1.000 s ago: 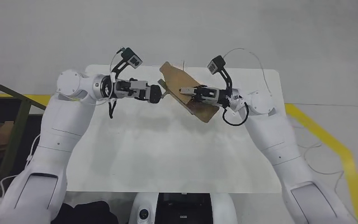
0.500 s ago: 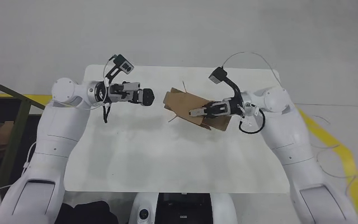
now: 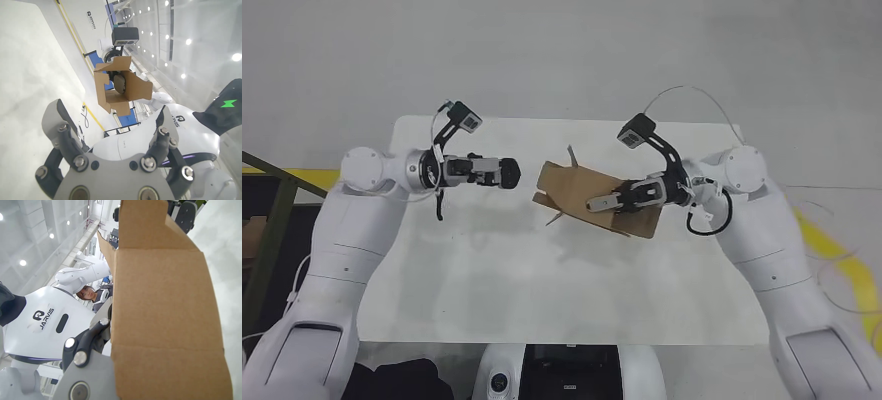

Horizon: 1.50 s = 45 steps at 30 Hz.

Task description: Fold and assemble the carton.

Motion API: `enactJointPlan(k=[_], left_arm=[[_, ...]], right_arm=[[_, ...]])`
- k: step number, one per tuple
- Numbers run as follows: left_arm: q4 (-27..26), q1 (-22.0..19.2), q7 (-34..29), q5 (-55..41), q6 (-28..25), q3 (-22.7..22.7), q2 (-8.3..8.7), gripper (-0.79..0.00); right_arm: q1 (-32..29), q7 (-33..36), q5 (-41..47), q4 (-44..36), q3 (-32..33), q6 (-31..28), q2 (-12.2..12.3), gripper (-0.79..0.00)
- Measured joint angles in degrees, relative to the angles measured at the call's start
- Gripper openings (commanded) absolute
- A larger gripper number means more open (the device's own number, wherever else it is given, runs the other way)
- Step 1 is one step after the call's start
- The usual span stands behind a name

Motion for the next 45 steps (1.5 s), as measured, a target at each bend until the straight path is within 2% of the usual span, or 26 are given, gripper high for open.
enactJointPlan(k=[8,12,26,29,34,38,42,45], left_arm=[[-7.9,2.7,5.7,8.9,-5.7,-2.7,2.53,0.000],[-8.5,3.2,5.5,8.4,-5.5,-2.2,3.75,0.000],[-8.6,3.3,5.6,8.1,-5.4,-2.2,3.71,0.000],[-10.4,3.2,8.3,11.5,-5.3,-2.3,3.79,0.000],[-9.5,3.6,16.4,19.8,-11.5,-3.0,3.67,0.000],[-5.6,4.6,23.9,23.9,-21.9,-2.4,3.12,0.000],[-2.8,4.4,32.5,29.8,-32.5,0.9,2.64,0.000],[-0.9,3.5,36.5,34.0,-36.1,3.5,2.69,0.000]], right_arm=[[4.2,0.0,6.5,4.0,-7.0,-0.1,1.9,-0.785],[7.0,0.0,8.8,6.9,-11.1,-0.1,3.0,-0.785],[7.8,0.0,9.2,7.5,-11.9,-0.1,3.2,-0.785],[7.8,0.0,9.2,7.5,-11.9,-0.1,3.2,-0.785],[7.8,0.0,9.2,7.5,-11.9,-0.1,3.2,-0.785],[7.8,0.0,9.2,7.5,-11.9,-0.1,3.2,-0.785],[7.8,0.0,9.2,7.5,-11.9,-0.1,3.2,-0.785],[7.8,0.0,9.2,7.5,-11.9,-0.1,3.2,-0.785]])
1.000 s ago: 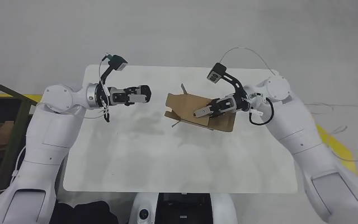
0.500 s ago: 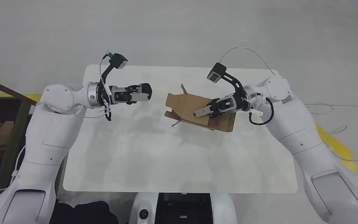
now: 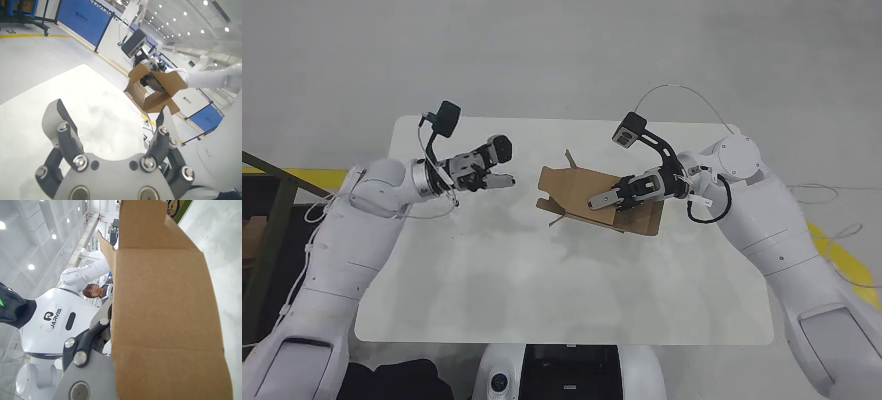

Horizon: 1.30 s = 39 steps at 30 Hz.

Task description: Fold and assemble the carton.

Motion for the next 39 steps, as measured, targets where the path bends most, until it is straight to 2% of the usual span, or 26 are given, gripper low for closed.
enactJointPlan(k=[4,8,15,18,32,35,39], left_arm=[[1.5,-0.8,0.4,-0.4,0.2,0.8,-0.37,0.000],[-0.5,-0.1,3.4,3.6,0.2,-0.5,-0.34,0.000],[-9.1,4.6,17.9,21.6,0.2,-5.1,0.81,0.000],[-10.8,5.8,25.2,27.8,0.2,-5.5,1.23,0.000],[-11.0,5.7,23.6,27.2,0.5,-5.6,1.21,0.000],[-13.0,5.4,25.0,33.0,1.9,-6.5,1.14,0.000],[-12.4,5.5,32.4,45.1,0.6,-7.4,0.65,0.000]], right_arm=[[0.0,0.0,0.0,0.0,0.0,0.0,0.0,-0.785],[0.0,0.0,0.0,0.0,0.0,0.0,0.0,-0.785],[0.0,0.0,0.0,0.0,0.0,0.0,0.0,-0.785],[0.0,0.0,0.0,0.0,0.0,0.0,0.0,-0.785],[0.0,0.0,0.0,0.0,0.0,0.0,0.0,-0.785],[0.0,0.0,0.0,0.0,0.0,0.0,0.0,-0.785],[0.0,0.0,0.0,0.0,0.0,0.0,0.0,-0.785]])
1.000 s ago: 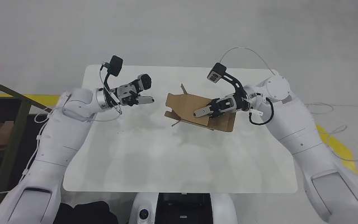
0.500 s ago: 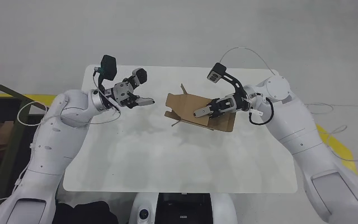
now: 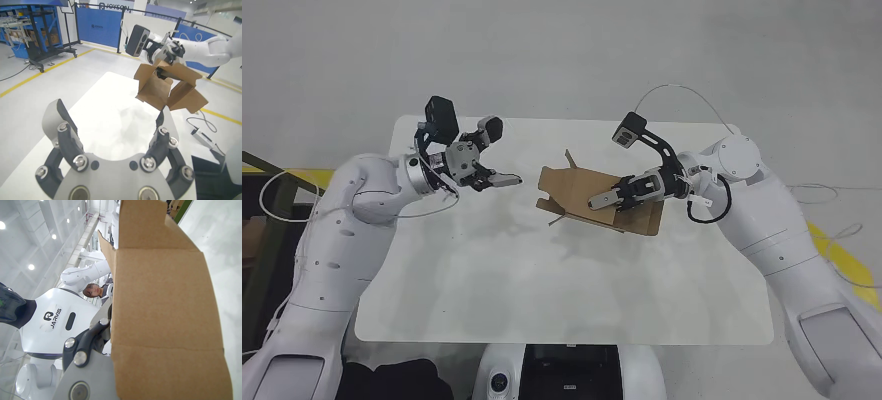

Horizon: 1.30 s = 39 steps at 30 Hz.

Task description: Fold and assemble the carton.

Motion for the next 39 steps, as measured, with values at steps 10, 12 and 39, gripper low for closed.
enactJointPlan(k=[10,12,39], left_arm=[[1.3,0.1,29.0,25.4,-0.4,4.8,1.06,0.000],[1.4,-0.6,38.4,34.7,-0.4,6.9,2.47,0.000],[3.8,-7.3,60.8,44.9,0.7,21.1,12.51,0.000]], right_arm=[[0.0,0.0,0.0,0.0,0.0,0.0,0.0,-0.785],[0.0,0.0,0.0,0.0,0.0,0.0,0.0,-0.785],[0.0,0.0,0.0,0.0,0.0,0.0,0.0,-0.785]])
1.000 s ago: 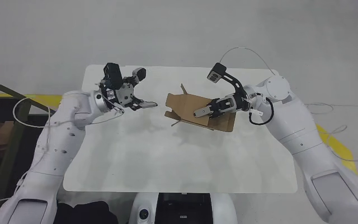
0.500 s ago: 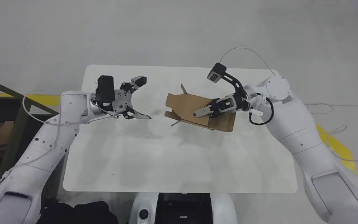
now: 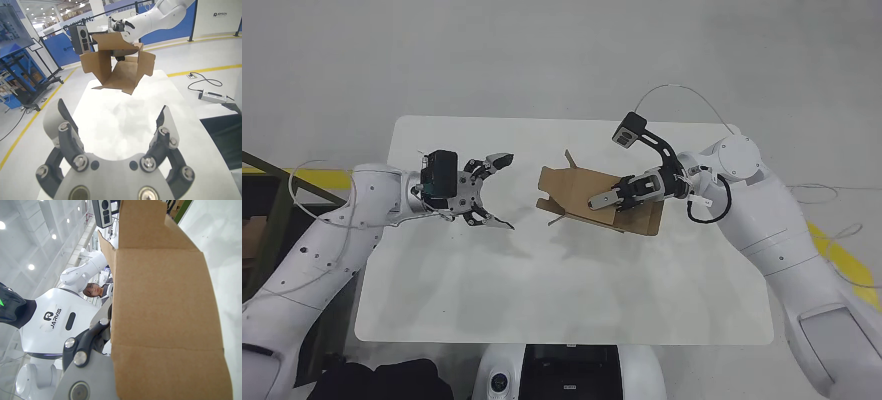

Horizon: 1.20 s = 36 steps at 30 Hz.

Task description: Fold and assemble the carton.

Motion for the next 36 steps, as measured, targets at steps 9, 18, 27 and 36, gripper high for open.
enactJointPlan(k=[9,18,27,36], left_arm=[[-0.6,1.3,-2.2,-1.4,1.6,0.3,-0.22,0.000],[0.2,4.8,-7.9,-7.4,-0.1,-0.4,-0.44,0.000],[-1.8,4.4,-7.0,-7.5,-1.1,5.6,-0.83,0.000],[-1.3,-0.8,-1.5,-7.2,-1.1,12.6,-1.27,0.000]], right_arm=[[-0.3,-0.4,-0.1,-0.2,0.0,0.1,0.0,-0.785],[-1.4,0.0,0.6,-0.4,0.0,0.0,-0.4,-0.785],[-0.2,0.0,1.0,0.7,-0.3,0.0,-1.1,-0.785],[0.0,0.0,1.3,1.6,-0.7,0.0,-1.9,-0.785]])
